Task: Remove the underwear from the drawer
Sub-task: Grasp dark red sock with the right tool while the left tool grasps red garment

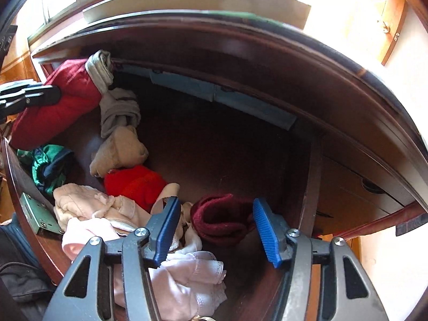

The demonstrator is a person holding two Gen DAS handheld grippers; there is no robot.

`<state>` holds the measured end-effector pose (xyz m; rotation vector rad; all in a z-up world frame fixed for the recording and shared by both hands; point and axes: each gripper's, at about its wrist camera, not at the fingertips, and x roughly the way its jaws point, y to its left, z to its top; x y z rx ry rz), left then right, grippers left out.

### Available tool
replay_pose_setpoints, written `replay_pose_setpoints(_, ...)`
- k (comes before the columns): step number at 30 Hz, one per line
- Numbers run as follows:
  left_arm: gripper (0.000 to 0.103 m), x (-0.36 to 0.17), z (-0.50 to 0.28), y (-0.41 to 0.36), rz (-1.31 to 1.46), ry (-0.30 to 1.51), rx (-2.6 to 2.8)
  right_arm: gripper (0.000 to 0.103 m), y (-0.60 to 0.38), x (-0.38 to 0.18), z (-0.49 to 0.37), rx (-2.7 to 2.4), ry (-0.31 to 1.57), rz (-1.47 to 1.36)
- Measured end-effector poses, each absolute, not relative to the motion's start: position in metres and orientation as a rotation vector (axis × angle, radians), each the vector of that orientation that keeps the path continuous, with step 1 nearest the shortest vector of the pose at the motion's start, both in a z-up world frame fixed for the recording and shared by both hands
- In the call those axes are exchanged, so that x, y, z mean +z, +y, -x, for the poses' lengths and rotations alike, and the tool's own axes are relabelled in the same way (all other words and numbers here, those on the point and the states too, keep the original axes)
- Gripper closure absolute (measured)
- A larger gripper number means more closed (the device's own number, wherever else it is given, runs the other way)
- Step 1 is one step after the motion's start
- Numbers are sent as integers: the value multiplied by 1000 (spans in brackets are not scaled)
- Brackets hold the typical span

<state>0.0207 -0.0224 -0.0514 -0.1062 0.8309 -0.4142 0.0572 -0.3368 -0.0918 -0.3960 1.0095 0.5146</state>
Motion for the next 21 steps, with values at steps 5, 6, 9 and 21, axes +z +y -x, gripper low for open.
replay_pose_setpoints(5,90,-53,-20,-22,111,823,-403,62,-332,-101,-63,513,1071,441)
replay_pose_setpoints(6,90,-53,-20,-21,113,821,-399,66,-331,-102,-63,512,1074,448)
replay_pose_setpoints(9,90,-57,-19,-18,125,820,-387,72,-327,-105,-63,521,1075,464)
replay_pose_setpoints(21,90,-63,-11,-11,166,791,-380,84,-333,-96,-49,533,984,436)
